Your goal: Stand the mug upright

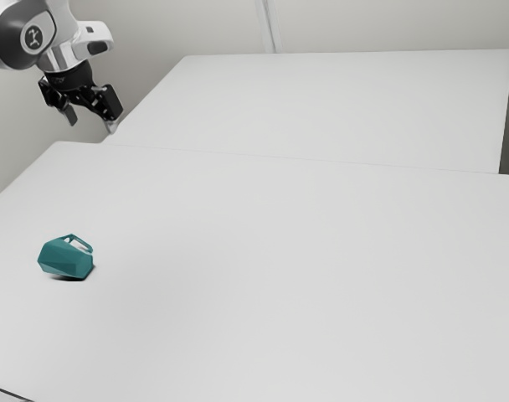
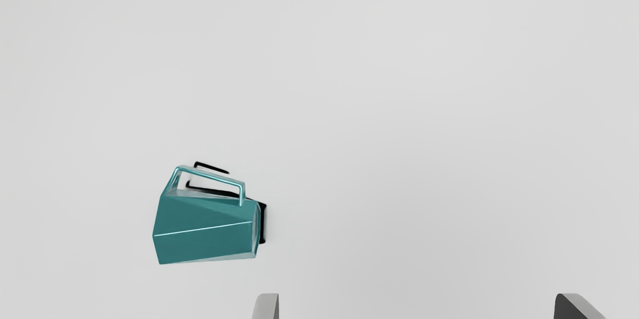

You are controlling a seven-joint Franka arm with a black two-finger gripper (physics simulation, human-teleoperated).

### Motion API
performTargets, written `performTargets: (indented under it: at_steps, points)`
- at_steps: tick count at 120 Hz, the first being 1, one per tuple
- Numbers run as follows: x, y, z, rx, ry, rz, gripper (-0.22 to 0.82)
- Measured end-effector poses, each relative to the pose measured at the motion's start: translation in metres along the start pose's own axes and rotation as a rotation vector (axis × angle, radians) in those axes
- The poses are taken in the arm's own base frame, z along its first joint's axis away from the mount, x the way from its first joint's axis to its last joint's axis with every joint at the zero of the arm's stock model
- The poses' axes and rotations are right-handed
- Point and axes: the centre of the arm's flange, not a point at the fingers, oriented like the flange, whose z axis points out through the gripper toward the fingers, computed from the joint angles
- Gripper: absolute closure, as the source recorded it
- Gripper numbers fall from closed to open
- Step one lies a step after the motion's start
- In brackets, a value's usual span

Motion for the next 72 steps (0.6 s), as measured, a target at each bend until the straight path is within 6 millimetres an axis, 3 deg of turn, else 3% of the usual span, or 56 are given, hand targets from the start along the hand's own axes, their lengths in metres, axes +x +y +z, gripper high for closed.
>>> performTargets:
  at_steps: [20,29,52,72]
  points:
    - [-0.002,0.001,0.007,-0.001,-0.003,0.02,0.0]
    - [-0.003,-0.009,0.01,0.001,-0.006,0.009,0.0]
    - [-0.009,-0.058,0.037,-0.01,-0.051,-0.075,0.0]
    - [-0.037,-0.124,0.086,-0.16,-0.126,-0.255,0.0]
